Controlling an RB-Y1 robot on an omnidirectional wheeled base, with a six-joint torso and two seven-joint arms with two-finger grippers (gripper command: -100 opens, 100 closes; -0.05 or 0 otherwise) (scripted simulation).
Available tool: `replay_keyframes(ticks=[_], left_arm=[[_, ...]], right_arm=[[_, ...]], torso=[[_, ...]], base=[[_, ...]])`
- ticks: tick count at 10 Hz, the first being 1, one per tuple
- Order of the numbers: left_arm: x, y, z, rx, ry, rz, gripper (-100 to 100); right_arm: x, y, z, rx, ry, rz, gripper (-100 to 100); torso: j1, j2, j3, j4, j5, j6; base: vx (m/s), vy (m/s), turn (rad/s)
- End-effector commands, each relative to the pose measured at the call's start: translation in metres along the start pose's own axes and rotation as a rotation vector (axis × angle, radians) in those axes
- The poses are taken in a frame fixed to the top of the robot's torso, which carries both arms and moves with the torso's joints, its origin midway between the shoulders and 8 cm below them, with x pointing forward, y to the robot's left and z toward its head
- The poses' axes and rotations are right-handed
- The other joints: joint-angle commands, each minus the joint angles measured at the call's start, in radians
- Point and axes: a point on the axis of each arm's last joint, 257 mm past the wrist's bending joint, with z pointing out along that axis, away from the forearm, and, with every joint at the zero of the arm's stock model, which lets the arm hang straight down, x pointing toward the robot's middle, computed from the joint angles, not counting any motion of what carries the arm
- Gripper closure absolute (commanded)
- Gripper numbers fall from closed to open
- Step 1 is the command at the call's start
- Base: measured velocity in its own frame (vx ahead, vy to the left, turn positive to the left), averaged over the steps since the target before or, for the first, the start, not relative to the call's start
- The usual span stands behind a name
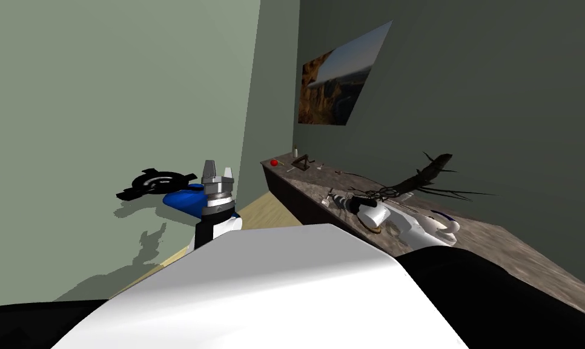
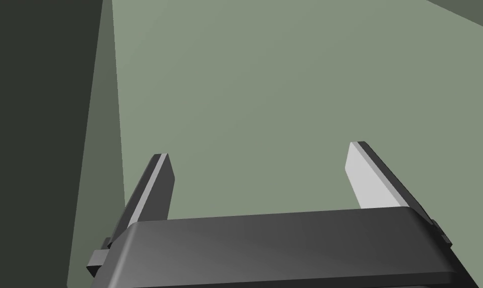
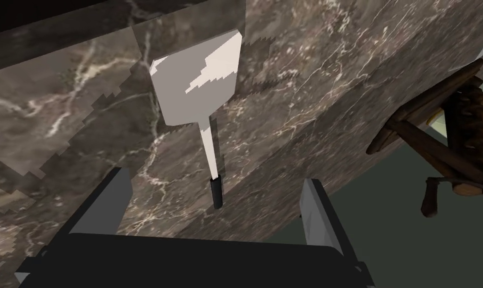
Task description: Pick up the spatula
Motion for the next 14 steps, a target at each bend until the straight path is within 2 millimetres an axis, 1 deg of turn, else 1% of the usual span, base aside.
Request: replay_keyframes(ticks=[1,2,5,6,8,10,13,14], left_arm=[[0.000,0.000,0.000,0.000,0.000,0.000,0],[0.000,0.000,0.000,0.000,0.000,0.000,0],[0.000,0.000,0.000,0.000,0.000,0.000,0],[0.000,0.000,0.000,0.000,0.000,0.000,0],[0.000,0.000,0.000,0.000,0.000,0.000,0],[0.000,0.000,0.000,0.000,0.000,0.000,0],[0.000,0.000,0.000,0.000,0.000,0.000,0],[0.000,0.000,0.000,0.000,0.000,0.000,0]], right_arm=[[-0.004,-0.022,0.000,0.081,0.009,-0.026,-100],[-0.004,-0.023,0.000,0.083,0.009,-0.026,-100],[-0.015,-0.078,-0.011,0.269,0.031,-0.086,-100],[-0.014,-0.078,-0.011,0.271,0.031,-0.086,-100],[-0.021,-0.109,-0.021,0.379,0.045,-0.120,-100],[-0.027,-0.135,-0.033,0.469,0.059,-0.147,-100],[-0.033,-0.164,-0.049,0.578,0.080,-0.177,-100],[-0.032,-0.158,-0.044,0.553,0.074,-0.169,-100]], torso=[[0.000,0.000,0.000,0.000,0.000,0.000],[0.001,0.000,0.000,0.000,0.000,0.000],[0.002,-0.003,-0.002,-0.001,0.001,0.000],[0.002,-0.006,-0.003,-0.001,0.001,0.000],[0.001,0.000,0.000,0.000,0.000,0.000],[0.001,-0.001,-0.001,0.000,0.000,0.000],[0.002,-0.001,-0.001,0.000,0.000,0.000],[0.001,0.000,0.000,0.000,0.000,0.000]], base=[[0.083,0.044,0.094],[0.078,0.041,0.047],[0.132,0.050,0.111],[0.105,0.045,0.034],[0.080,0.030,0.087],[0.111,0.035,0.089],[0.094,0.035,0.061],[0.034,0.007,0.015]])
